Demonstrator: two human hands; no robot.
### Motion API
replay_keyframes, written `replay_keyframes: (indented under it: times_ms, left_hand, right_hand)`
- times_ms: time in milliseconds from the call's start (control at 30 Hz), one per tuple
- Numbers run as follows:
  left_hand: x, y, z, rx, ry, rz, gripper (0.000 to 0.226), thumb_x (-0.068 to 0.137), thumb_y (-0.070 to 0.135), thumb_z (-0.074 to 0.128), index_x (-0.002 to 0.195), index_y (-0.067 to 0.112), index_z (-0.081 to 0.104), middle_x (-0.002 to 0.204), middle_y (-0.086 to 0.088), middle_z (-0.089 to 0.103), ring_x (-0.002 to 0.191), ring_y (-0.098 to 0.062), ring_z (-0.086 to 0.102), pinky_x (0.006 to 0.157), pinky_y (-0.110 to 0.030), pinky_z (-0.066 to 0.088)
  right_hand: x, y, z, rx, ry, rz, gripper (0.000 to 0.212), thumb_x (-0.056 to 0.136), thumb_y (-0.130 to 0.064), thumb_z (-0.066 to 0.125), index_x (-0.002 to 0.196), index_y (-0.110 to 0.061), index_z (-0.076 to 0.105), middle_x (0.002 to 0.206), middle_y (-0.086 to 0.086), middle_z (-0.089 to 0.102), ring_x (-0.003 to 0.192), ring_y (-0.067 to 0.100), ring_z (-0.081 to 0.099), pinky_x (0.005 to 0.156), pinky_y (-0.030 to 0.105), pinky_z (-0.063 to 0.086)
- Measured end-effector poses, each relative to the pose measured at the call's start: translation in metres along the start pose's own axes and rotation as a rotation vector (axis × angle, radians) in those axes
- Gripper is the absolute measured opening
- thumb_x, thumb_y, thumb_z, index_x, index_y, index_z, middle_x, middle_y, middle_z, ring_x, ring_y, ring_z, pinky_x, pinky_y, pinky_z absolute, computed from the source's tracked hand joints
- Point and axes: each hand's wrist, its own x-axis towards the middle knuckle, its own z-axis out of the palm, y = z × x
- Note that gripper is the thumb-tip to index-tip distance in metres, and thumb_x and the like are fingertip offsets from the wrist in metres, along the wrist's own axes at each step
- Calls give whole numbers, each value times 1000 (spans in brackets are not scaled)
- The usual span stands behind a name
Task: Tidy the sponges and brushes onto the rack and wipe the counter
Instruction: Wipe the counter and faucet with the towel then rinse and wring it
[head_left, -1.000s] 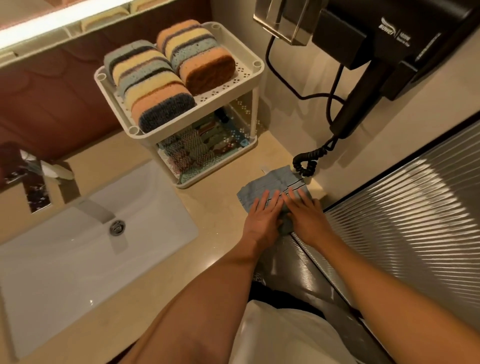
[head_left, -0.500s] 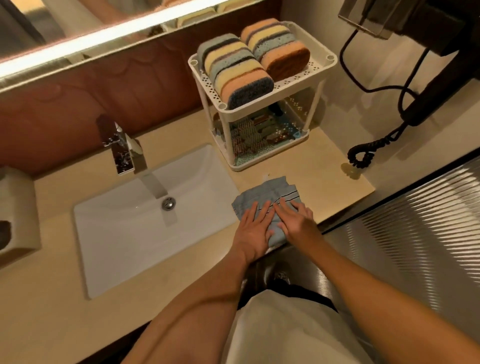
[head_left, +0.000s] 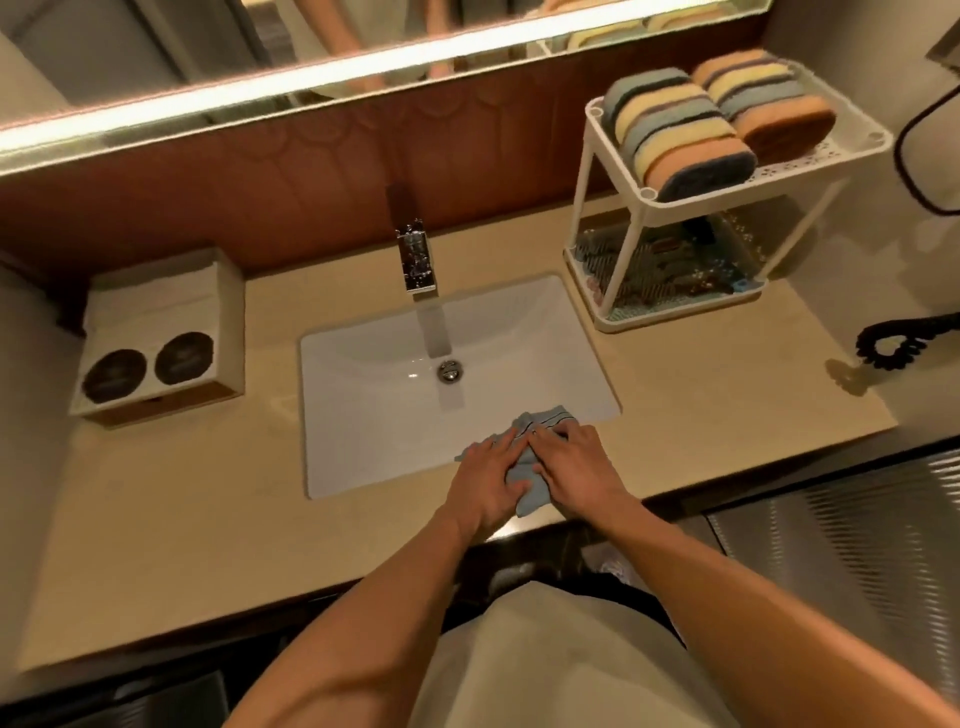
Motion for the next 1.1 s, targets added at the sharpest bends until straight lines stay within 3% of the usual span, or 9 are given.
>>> replay_keyframes:
  times_ms: [100, 233, 333, 467, 600, 767, 900, 1033, 1100]
  left_hand:
    - [-18, -12, -18, -240, 67, -113, 61, 90, 41, 60, 149, 31, 47, 139, 1, 60, 121, -18, 56, 109, -38, 42]
    - [-36, -20, -38, -414, 208, -241, 31, 98, 19, 64, 128, 15, 67, 117, 5, 67, 105, -11, 61, 78, 0, 39]
    - [-39, -22, -42, -513, 253, -322, 22, 94, 4, 64, 113, 14, 67, 106, 1, 66, 88, -8, 61, 65, 2, 39]
    - [-40, -13, -59, -703, 307, -390, 30, 94, 16, 65, 123, 14, 56, 122, -7, 55, 88, -2, 57, 57, -1, 42]
    - [-37, -2, -82, -919, 326, -423, 57, 90, 52, 63, 133, 22, 41, 129, -1, 46, 99, -12, 61, 70, -20, 54]
    - [-34, 3, -105, -1214, 314, -344, 55, 92, 41, 67, 138, 24, 41, 123, -4, 66, 110, -20, 67, 86, -34, 59]
    - [-29, 6, -123, -964, 347, -288, 65, 82, 53, 69, 141, 41, 47, 131, 9, 65, 122, -15, 59, 106, -42, 50]
    - [-22, 5, -150, -841, 516, -248, 46, 98, 26, 61, 142, 33, 48, 129, 6, 64, 117, -15, 61, 96, -32, 52]
    - [-18, 7, -163, -878, 519, -206, 53, 93, 33, 66, 142, 39, 45, 128, 11, 64, 116, -11, 62, 94, -31, 54]
  right_hand:
    - [4, -28, 6, 64, 70, -33, 31, 98, -26, 50, 128, -28, 59, 113, -4, 68, 106, 23, 52, 87, 35, 33]
    - [7, -74, -1, 354, 143, -42, 28, 99, -9, 53, 105, -26, 74, 94, -10, 72, 88, 7, 60, 84, 21, 45]
    - [14, -95, -9, 597, 148, 137, 32, 99, -5, 52, 115, -20, 75, 105, -10, 73, 95, -1, 61, 86, 3, 43]
    - [34, -105, -31, 719, 189, 250, 26, 101, -10, 53, 114, -17, 74, 111, -7, 73, 99, 0, 63, 89, 5, 42]
    - [55, -120, -59, 824, 243, 237, 25, 101, -12, 54, 117, -21, 72, 111, -10, 71, 95, -7, 60, 87, 3, 44]
    - [83, -132, -85, 956, 387, 271, 27, 101, -15, 53, 122, -21, 69, 116, -9, 69, 107, 5, 63, 96, 25, 53]
    - [95, -137, -100, 1028, 402, 261, 27, 101, -12, 53, 122, -21, 69, 117, -7, 69, 111, 6, 63, 97, 27, 55]
    - [110, -143, -119, 1099, 378, 201, 26, 101, -14, 53, 119, -23, 69, 112, -9, 69, 107, 3, 64, 92, 24, 57]
    - [120, -146, -132, 1134, 367, 167, 26, 100, -13, 54, 117, -24, 70, 110, -10, 70, 105, 1, 65, 92, 26, 57]
